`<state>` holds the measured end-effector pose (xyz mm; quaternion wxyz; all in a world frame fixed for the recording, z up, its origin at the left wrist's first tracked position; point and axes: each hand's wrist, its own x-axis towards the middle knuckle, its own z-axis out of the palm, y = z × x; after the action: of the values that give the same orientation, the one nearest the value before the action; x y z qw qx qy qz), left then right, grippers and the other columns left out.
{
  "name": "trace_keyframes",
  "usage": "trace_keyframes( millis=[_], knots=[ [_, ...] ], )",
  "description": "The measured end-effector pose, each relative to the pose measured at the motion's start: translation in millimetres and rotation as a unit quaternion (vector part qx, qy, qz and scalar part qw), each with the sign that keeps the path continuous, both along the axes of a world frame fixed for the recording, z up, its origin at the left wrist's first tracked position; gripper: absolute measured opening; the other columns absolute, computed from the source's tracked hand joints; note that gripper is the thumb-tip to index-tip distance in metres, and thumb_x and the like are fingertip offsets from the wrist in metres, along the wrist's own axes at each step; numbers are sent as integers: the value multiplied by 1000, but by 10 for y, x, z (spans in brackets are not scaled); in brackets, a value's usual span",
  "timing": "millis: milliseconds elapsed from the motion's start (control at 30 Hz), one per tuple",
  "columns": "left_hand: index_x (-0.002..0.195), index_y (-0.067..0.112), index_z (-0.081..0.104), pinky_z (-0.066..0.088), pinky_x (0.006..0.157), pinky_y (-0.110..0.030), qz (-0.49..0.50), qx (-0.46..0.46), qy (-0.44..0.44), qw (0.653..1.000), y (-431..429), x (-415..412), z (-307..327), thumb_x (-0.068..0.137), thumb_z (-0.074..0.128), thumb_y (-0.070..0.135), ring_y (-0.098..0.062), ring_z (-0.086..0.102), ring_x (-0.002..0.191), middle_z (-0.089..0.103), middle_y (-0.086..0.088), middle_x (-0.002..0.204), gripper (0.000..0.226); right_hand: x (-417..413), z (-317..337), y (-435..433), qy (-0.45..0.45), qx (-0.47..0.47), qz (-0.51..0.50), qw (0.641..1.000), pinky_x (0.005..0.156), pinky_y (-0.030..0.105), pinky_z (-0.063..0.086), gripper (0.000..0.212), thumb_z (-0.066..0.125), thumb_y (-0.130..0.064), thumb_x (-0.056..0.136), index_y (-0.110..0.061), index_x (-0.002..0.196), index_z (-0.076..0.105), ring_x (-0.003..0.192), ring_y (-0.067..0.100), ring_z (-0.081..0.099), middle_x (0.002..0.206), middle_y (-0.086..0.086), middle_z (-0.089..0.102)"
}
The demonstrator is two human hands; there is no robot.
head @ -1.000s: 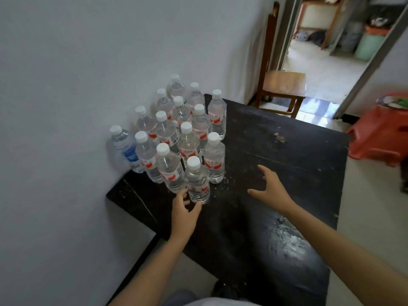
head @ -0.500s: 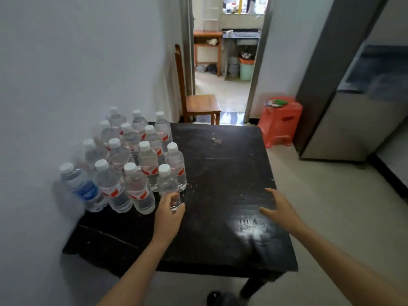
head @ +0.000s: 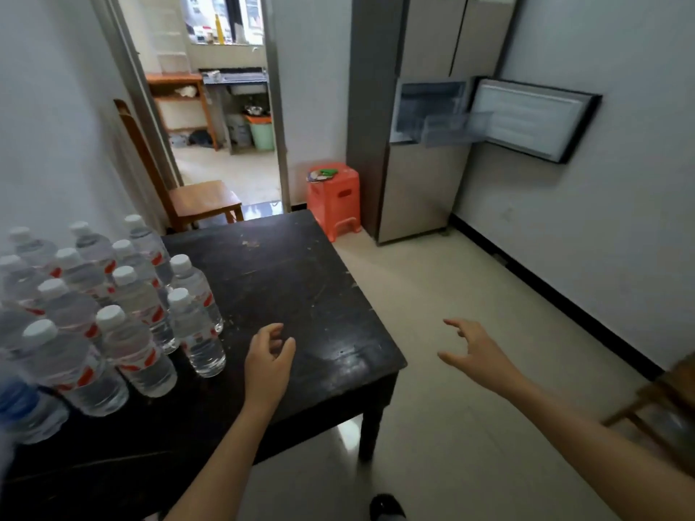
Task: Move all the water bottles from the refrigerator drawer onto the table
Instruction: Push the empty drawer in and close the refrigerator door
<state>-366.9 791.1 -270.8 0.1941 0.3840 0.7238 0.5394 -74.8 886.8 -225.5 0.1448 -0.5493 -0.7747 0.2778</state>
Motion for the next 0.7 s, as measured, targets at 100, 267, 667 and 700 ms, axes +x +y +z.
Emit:
trace_keyframes(
  millis=[100,267,667,700],
  knots=[
    [112,6,56,40,76,-26,-37,-4,1,999,-40,333,7,86,57,6,-19,54,93,54,-6,109,26,313,8,-91,2,2,-25,1000,98,22,29,59,66,-20,84,-10,135,38,125,22,41,137,11,39],
    [115,7,55,40,76,-27,-66,-34,49,996,-23,628,2,87,57,9,-18,53,94,52,-4,110,28,744,-2,-140,10,13,-48,999,102,29,31,58,65,-21,84,-11,135,39,125,23,41,137,12,39],
    [117,5,54,45,83,-33,-138,-23,104,985,449,2543,110,87,59,11,-21,53,98,52,-5,109,31,2726,-21,-262,16,55,-89,994,98,20,25,56,64,-22,84,-11,134,40,125,19,40,135,8,43],
    [117,6,54,42,81,-30,-142,-16,105,984,471,2648,129,87,59,11,-18,52,97,52,-5,111,31,2808,-36,-237,15,63,-91,994,99,22,27,56,64,-22,84,-11,134,41,125,19,41,135,8,43]
  ],
)
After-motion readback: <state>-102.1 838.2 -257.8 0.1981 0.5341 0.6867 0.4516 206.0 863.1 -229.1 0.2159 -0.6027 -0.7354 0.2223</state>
